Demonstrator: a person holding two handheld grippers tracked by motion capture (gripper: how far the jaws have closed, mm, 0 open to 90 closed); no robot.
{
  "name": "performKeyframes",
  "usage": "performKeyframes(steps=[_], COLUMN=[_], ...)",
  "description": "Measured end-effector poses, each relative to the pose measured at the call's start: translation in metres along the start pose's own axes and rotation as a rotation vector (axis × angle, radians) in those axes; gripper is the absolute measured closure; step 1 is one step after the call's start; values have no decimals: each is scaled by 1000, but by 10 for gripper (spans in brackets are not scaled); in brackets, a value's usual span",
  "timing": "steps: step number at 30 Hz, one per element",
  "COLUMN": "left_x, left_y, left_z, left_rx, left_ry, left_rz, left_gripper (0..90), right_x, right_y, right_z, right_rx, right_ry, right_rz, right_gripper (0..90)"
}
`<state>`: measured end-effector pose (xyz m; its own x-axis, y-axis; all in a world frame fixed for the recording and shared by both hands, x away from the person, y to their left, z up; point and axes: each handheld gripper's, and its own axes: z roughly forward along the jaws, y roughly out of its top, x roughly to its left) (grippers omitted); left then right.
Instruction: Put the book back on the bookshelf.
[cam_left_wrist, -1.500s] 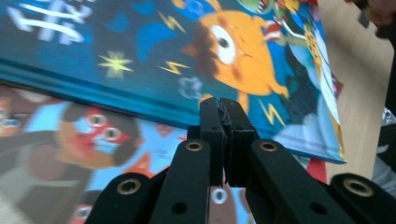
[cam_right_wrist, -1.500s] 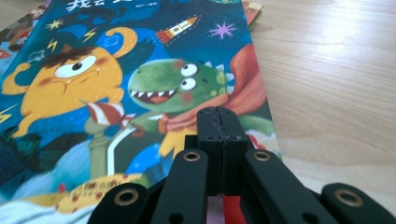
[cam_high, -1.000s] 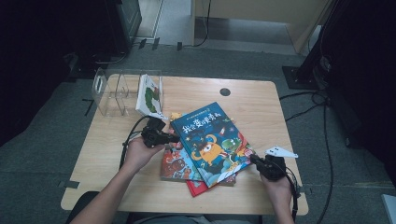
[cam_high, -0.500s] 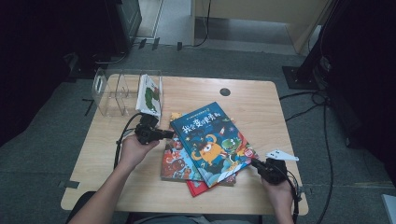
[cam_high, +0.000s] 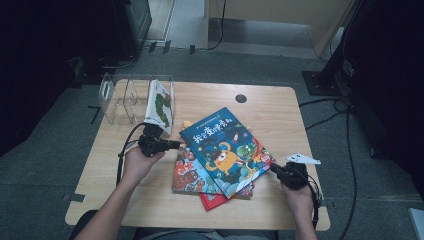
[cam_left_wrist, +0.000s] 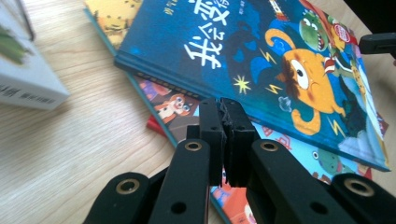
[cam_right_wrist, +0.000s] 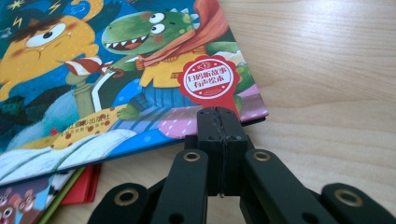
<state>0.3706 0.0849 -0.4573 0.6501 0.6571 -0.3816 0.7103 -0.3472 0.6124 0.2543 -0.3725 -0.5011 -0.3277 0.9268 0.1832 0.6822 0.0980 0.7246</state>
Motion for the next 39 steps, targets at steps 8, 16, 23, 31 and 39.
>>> performKeyframes(steps=[8, 16, 23, 31, 39], left_x=[6, 11, 17, 24, 30], left_y=[-8, -18, -26, -29, -27], left_z=[-6, -15, -20, -19, -12], left_rx=[-5, -21, -28, -40, -36], left_ry=[24, 64, 90, 115, 143], left_rz=[-25, -38, -65, -85, -78], left_gripper=[887, 890, 892, 887, 871], right_x=[-7, -15, -19, -28, -31], right_y=[10, 23, 35, 49, 59], right_z=[10, 24, 38, 53, 63], right_rx=[-6, -12, -12, 5, -2], right_ry=[4, 4, 8, 25, 38], right_rz=[3, 12, -16, -15, -5], right_gripper=[897, 899, 899, 899, 900])
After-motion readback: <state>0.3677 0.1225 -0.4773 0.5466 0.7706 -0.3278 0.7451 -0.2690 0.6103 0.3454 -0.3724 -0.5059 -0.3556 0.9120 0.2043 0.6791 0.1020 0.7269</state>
